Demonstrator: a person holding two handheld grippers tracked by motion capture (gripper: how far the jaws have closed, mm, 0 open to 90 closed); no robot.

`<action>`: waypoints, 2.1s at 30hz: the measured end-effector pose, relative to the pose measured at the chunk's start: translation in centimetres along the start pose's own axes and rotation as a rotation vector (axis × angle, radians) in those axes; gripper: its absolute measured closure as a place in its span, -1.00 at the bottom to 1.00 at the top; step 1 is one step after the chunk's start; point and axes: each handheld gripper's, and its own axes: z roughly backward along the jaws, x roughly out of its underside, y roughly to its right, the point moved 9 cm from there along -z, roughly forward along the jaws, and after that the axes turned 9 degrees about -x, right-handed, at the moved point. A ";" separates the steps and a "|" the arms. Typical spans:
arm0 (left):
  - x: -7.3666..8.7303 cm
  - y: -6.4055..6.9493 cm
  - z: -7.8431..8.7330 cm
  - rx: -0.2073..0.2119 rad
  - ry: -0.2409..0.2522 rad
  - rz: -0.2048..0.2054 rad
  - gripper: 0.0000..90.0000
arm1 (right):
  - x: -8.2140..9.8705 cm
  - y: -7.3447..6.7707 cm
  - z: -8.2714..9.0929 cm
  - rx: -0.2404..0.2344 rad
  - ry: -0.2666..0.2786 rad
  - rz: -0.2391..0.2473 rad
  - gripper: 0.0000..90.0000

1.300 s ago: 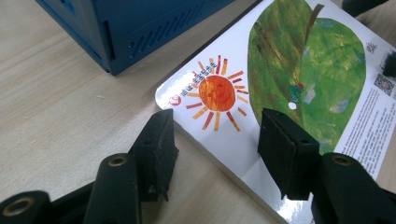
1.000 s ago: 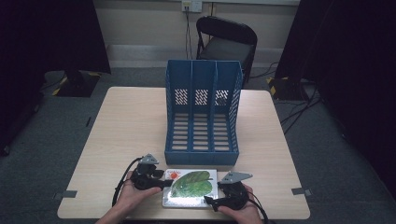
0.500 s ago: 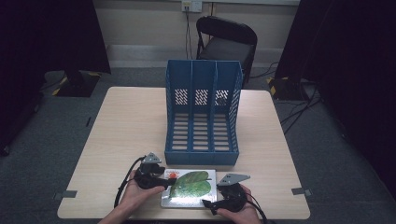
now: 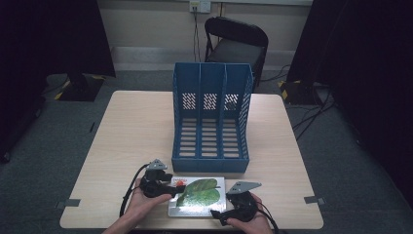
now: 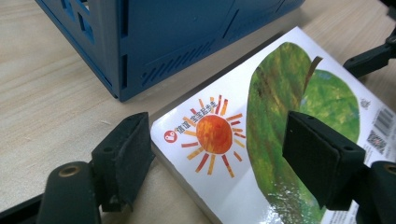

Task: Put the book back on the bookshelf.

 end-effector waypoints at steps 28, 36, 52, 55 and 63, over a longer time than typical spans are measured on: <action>-1.7 1.1 1.7 0.085 0.113 0.061 -0.51 | 1.3 -1.1 0.3 0.050 -0.045 0.065 -0.83; -2.0 1.6 2.3 0.077 0.138 0.070 -0.58 | 1.4 -1.1 0.0 0.101 -0.060 0.099 -0.83; -1.9 1.9 2.8 0.114 0.146 0.106 -0.59 | 1.3 -1.0 -0.2 0.142 -0.040 0.087 -0.80; -1.8 2.0 2.9 0.122 0.142 0.108 -0.57 | 1.3 -1.0 -0.1 0.135 -0.033 0.081 -0.79; -1.6 1.6 3.3 0.154 0.139 0.134 -0.48 | 1.3 -1.0 0.2 0.117 -0.022 0.056 -0.70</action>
